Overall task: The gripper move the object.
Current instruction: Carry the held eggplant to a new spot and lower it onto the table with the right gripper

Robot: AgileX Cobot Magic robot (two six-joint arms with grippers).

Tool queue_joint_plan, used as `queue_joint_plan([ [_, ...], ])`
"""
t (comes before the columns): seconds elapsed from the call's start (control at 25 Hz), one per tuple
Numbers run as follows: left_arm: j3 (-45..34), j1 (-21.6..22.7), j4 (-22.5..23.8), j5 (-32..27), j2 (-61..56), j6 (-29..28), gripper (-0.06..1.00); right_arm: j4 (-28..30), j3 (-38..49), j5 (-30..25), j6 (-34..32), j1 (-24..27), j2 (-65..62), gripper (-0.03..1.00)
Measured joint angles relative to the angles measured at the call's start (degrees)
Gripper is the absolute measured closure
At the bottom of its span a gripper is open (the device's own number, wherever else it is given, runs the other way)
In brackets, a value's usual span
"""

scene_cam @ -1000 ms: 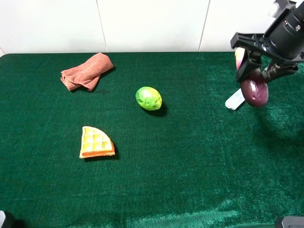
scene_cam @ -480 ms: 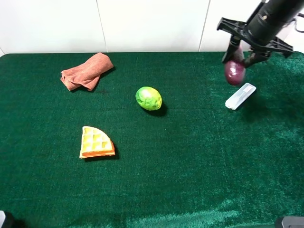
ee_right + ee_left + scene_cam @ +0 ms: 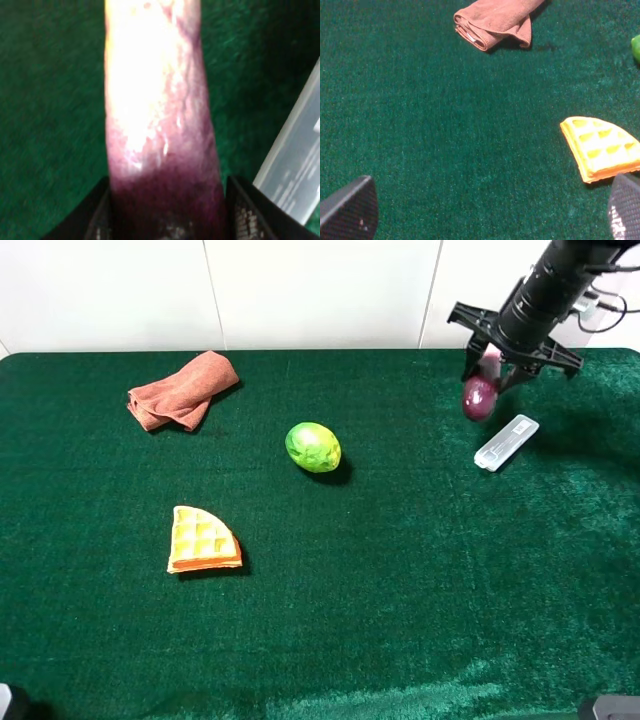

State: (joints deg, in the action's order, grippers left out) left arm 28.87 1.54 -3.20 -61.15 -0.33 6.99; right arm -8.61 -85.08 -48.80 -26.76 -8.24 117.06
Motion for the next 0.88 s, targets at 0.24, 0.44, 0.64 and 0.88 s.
queue_joint_plan([
  [0.24,0.00,0.00,0.00,0.00,0.00,0.00,0.02,-1.92,0.00,2.37,-1.02,1.24,2.80,0.62],
  [0.44,0.00,0.00,0.00,0.00,0.00,0.00,0.02,-3.46,0.00,3.51,-1.57,1.24,4.94,0.62],
  [0.64,0.00,0.00,0.00,0.00,0.00,0.00,0.02,-4.00,0.00,4.26,-1.61,1.24,5.92,0.62],
  [0.88,0.00,0.00,0.00,0.00,0.00,0.00,0.02,-4.25,0.00,5.28,-1.63,1.24,6.97,0.62],
])
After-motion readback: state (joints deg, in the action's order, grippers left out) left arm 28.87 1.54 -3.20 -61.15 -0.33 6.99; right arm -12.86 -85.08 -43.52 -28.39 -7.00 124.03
